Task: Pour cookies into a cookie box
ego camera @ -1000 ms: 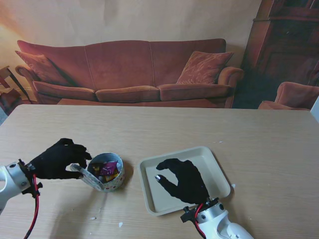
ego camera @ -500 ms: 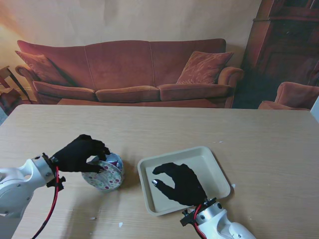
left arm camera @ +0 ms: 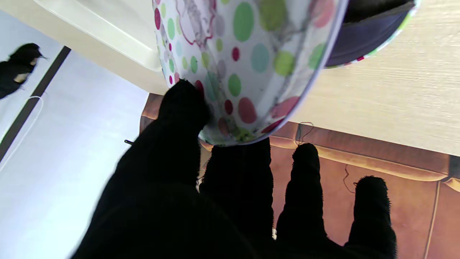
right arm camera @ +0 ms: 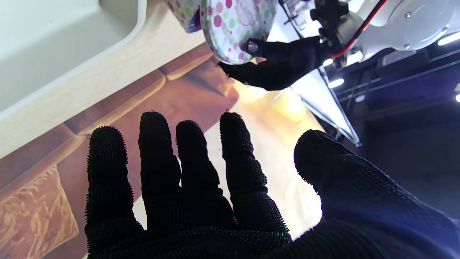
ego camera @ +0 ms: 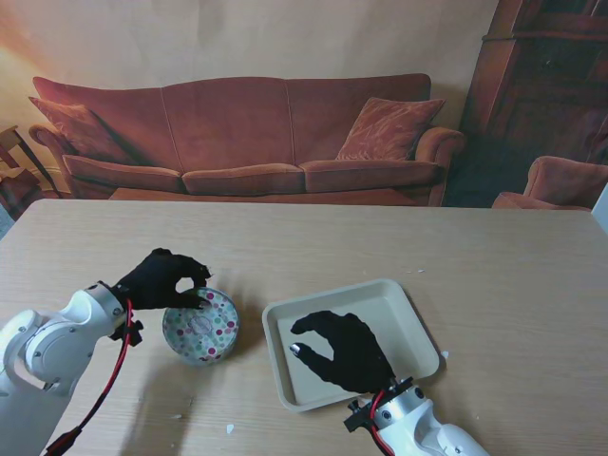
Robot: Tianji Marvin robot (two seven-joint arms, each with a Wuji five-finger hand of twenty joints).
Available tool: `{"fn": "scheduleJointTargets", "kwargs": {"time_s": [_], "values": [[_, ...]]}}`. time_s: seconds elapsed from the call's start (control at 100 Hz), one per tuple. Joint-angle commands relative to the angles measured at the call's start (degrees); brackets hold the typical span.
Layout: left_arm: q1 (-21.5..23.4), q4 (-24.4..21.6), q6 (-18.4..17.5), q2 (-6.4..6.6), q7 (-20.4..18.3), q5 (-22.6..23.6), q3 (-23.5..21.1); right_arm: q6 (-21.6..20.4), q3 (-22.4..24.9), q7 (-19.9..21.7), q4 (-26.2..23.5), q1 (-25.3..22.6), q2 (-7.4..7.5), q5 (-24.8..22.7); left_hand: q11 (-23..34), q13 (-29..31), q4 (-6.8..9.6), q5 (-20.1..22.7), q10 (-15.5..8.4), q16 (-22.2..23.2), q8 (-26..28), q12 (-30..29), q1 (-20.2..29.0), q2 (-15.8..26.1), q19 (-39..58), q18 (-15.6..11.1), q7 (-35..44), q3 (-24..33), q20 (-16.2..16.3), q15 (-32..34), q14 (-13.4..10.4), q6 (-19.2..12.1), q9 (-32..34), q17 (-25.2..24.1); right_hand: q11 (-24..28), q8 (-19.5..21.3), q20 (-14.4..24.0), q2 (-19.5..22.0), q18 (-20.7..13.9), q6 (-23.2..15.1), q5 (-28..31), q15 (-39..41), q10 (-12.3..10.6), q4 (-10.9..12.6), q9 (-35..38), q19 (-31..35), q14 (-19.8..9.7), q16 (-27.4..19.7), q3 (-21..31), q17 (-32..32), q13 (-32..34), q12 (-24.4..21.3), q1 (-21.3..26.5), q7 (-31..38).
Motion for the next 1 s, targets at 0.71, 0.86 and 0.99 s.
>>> {"fn": "scheduleJointTargets", "kwargs": {"time_s": [0.71,0.86,0.99], "values": [[-4.7,14.1,2.6,-2.00,10.0,2.5,3.3,-0.2,-0.5,4.8,0.0,0.4,0.38,1.3,1.6,2.4,0.98,-1.7,-0.9,2.3,1.4,1.8,4.2,1.1,0.9,0.4,1.9,3.9,0.8,2.0,1.2,-3.7,0.7,0.2,-0.8,-0.4,0.8,1.0,-0.4,0.3,-2.6,-2.0,-0.6,0.2,-2.1,-1.3,-0.8,-0.6,0.0,-0.7,-2.1,-0.2,0.7,-2.6],[-4.8,15.8,2.1,-2.02,11.3,3.5,3.1,-0.2,-0.6,5.0,0.2,0.6,0.41,1.5,1.8,2.6,0.95,-1.8,-0.7,2.5,1.4,1.9,4.0,1.1,1.3,0.5,2.1,3.6,1.1,2.3,1.2,-3.8,0.7,0.3,-0.8,-0.4,0.8,1.0,-0.5,0.4,-2.6,-2.1,-0.7,0.2,-2.1,-1.4,-0.9,-0.6,0.0,-0.7,-2.2,-0.2,0.7,-2.6],[-5.0,17.0,2.1,-2.19,12.5,3.6,3.4,-0.2,-0.7,5.7,0.3,0.8,0.52,1.7,1.9,2.6,1.03,-2.2,-0.2,2.7,1.2,2.0,4.0,1.4,1.6,0.5,2.1,3.4,1.3,2.5,1.5,-3.7,0.8,0.2,-0.8,-0.5,0.8,1.1,-0.7,0.4,-2.7,-2.2,-0.8,0.2,-2.3,-1.6,-0.9,-0.7,-0.1,-0.9,-2.4,-0.2,0.6,-2.6]]}}
